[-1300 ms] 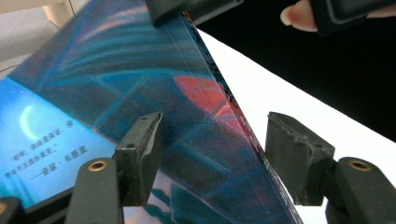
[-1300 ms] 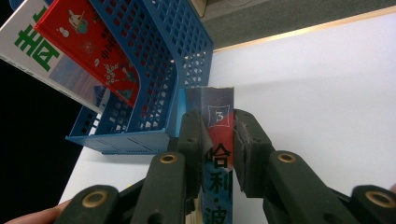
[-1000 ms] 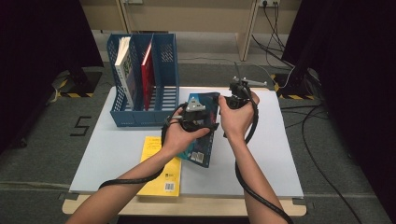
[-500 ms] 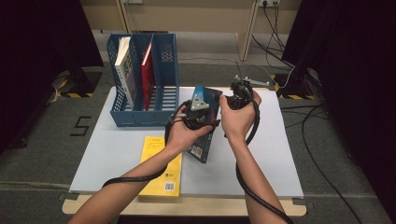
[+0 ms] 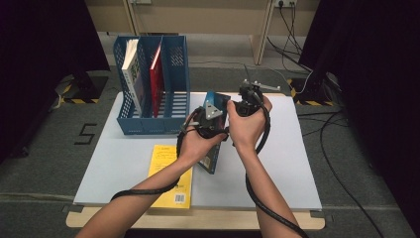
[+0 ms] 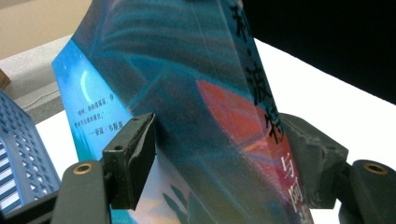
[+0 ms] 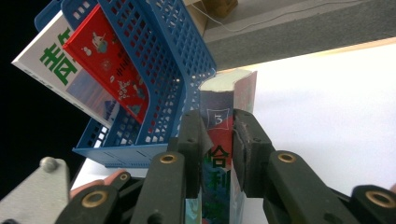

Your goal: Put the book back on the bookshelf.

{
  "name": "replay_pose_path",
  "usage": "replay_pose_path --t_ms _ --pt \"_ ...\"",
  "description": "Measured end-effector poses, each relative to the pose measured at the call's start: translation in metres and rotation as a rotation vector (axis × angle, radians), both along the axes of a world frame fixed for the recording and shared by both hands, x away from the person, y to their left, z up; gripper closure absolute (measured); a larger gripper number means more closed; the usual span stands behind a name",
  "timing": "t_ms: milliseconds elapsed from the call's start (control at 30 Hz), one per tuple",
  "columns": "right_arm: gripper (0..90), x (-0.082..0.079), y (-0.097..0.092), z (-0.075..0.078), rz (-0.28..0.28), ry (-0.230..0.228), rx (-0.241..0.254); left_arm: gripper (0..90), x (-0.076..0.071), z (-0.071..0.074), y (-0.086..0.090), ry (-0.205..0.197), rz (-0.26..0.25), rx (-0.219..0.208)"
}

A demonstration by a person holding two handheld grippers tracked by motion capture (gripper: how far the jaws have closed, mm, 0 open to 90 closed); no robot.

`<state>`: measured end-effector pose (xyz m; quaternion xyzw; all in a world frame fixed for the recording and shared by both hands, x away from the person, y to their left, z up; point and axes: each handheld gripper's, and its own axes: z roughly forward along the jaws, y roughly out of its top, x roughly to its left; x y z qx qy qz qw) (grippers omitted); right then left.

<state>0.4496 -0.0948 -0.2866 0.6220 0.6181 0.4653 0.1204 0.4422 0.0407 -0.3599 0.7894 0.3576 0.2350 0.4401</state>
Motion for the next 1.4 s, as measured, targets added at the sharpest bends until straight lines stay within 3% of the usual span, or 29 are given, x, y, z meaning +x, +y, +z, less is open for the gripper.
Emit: replay_pose_path --t_ms 100,167,233,400,533,600,667,767,867,900,967,1033,1067,1267,1400 --pt "75.0 -0.001 0.001 0.001 0.003 -0.004 0.003 30.2 -0.001 -0.002 0.0 0.001 0.011 0.007" --pt "75.0 -0.001 0.002 0.002 0.003 -0.007 0.007 32.2 -0.001 -0.005 0.001 0.001 0.018 0.038" --pt "75.0 -0.002 0.003 0.003 0.005 -0.013 0.008 32.9 -0.001 -0.007 0.003 0.008 0.028 -0.003" --pt "75.0 -0.003 0.004 0.008 0.002 -0.031 0.02 38.2 -0.001 0.001 0.005 -0.009 0.034 -0.006" --pt "75.0 -0.006 0.008 0.015 0.004 -0.061 0.008 45.7 0.003 0.008 0.008 -0.047 0.061 -0.002" --pt "74.9 -0.007 0.012 0.018 0.012 -0.071 0.005 50.6 0.005 0.009 0.01 -0.042 0.064 -0.031" --pt "74.8 -0.007 0.014 0.019 0.008 -0.076 0.0 54.9 0.004 0.008 0.011 -0.056 0.069 -0.015" --pt "74.6 -0.006 0.018 0.016 0.014 -0.076 -0.009 57.1 0.003 0.004 0.014 -0.045 0.067 -0.013" --pt "73.0 -0.007 0.026 0.013 0.036 -0.075 -0.03 64.7 0.001 0.001 0.018 -0.042 0.07 -0.014" --pt "78.5 -0.007 0.027 0.012 0.051 -0.075 -0.029 69.9 0.002 -0.001 0.022 -0.026 0.069 -0.027" --pt "78.8 -0.009 0.029 0.016 0.072 -0.103 -0.02 72.7 0.004 -0.006 0.031 0.024 0.047 -0.069" --pt "72.4 -0.012 0.031 0.021 0.114 -0.132 -0.015 74.1 0.002 -0.01 0.035 -0.006 0.031 -0.068" --pt "71.5 -0.014 0.031 0.024 0.131 -0.137 -0.016 74.2 0.0 -0.011 0.037 0.001 0.016 -0.08" --pt "66.6 -0.022 0.009 0.031 0.092 -0.183 0.0 74.2 -0.006 -0.009 0.059 -0.029 0.014 -0.11" --pt "65.6 -0.015 -0.015 0.023 0.032 -0.146 0.006 74.2 -0.01 -0.008 0.075 -0.045 0.023 -0.125"
